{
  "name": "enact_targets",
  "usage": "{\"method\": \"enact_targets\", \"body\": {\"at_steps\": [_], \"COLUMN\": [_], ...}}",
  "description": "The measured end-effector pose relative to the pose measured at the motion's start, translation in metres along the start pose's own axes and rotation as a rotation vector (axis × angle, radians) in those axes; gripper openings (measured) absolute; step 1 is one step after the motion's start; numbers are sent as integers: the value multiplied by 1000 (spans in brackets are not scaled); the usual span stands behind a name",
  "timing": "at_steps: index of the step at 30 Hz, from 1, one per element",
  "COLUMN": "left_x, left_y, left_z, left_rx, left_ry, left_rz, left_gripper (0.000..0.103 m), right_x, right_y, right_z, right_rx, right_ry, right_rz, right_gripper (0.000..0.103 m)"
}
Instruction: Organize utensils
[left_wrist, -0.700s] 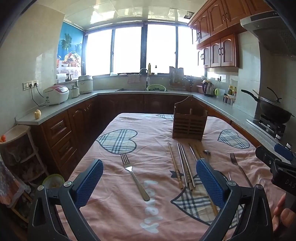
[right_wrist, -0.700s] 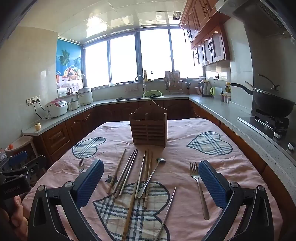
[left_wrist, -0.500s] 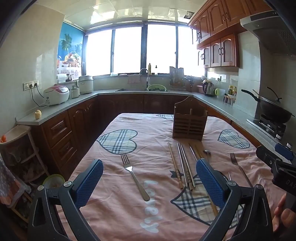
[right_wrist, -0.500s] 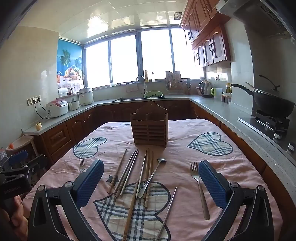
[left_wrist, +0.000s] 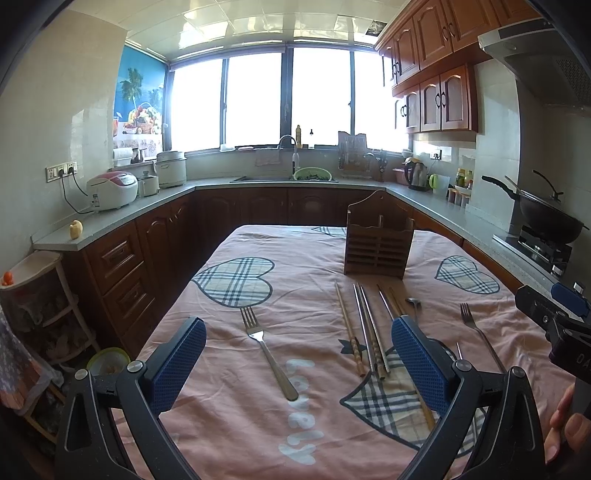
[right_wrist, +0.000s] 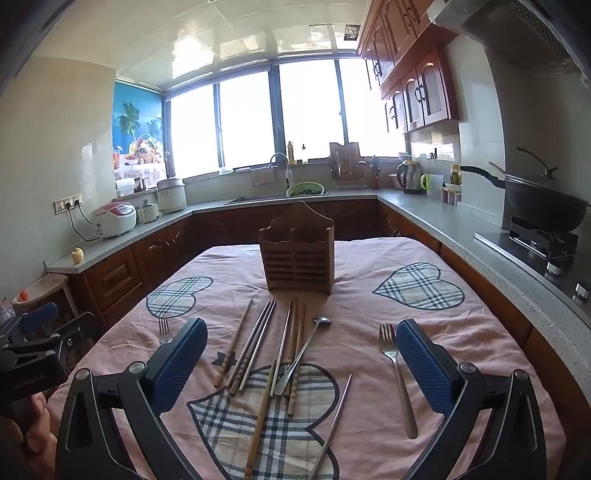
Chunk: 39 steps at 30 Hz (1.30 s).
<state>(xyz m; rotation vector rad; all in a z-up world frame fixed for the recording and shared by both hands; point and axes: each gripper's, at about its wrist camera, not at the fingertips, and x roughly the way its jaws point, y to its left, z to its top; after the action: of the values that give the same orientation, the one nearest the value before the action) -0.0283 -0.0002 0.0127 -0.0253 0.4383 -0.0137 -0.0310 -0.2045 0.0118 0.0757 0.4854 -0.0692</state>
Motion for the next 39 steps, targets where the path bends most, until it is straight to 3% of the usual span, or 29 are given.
{"method": "enact_targets", "body": {"at_steps": [39], "left_x": [4], "left_y": [-1], "left_z": [0], "left_rx": [-8], "left_ry": [5], "left_rz": [1], "left_gripper": [102], "right_x": [-1], "right_y": [2], "right_z": [1], "right_rx": [-8], "right_ry": [-11], "right_rz": [12], "right_gripper": [103]}}
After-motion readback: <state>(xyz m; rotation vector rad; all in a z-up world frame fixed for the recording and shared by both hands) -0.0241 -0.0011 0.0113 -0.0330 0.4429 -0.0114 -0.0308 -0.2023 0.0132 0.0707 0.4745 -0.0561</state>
